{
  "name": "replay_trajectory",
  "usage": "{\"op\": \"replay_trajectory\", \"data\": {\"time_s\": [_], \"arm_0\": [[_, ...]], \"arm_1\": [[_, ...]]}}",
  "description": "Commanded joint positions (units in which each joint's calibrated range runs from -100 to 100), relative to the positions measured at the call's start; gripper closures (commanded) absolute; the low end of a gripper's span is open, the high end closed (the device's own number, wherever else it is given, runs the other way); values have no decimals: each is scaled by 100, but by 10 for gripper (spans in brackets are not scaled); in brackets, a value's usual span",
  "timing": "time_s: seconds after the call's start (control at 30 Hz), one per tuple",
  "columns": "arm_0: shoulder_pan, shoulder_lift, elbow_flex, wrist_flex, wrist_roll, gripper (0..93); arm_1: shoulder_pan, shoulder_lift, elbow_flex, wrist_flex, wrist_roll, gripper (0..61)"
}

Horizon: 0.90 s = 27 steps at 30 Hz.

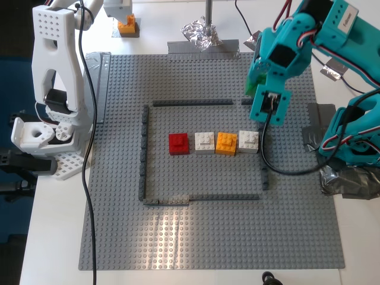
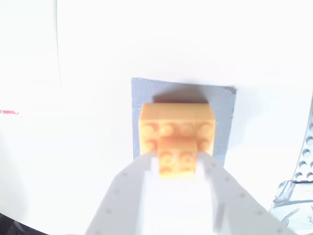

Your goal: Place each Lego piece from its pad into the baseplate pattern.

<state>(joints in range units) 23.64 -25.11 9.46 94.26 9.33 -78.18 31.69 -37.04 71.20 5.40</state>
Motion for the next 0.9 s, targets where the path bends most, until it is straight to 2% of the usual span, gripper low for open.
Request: {"op": "replay_trajectory", "data": {"time_s": [0.0,0.27,0.4,0.67,0.87], "arm_0": [[-612,-193,-30,-20,-154,927],[-1388,-142,-39,-28,-188,927],[-1802,-99,-39,-36,-349,927],[-2411,365,-219,-93,-535,927],[-2527,966,-599,-468,-554,927]], "arm_1": [[23,-182,-427,-17,14,612],[96,-895,-508,333,-5,612],[263,-1513,-174,651,-83,612],[930,-3865,2264,822,-479,612],[1764,-5324,3663,1521,-972,612]]}}
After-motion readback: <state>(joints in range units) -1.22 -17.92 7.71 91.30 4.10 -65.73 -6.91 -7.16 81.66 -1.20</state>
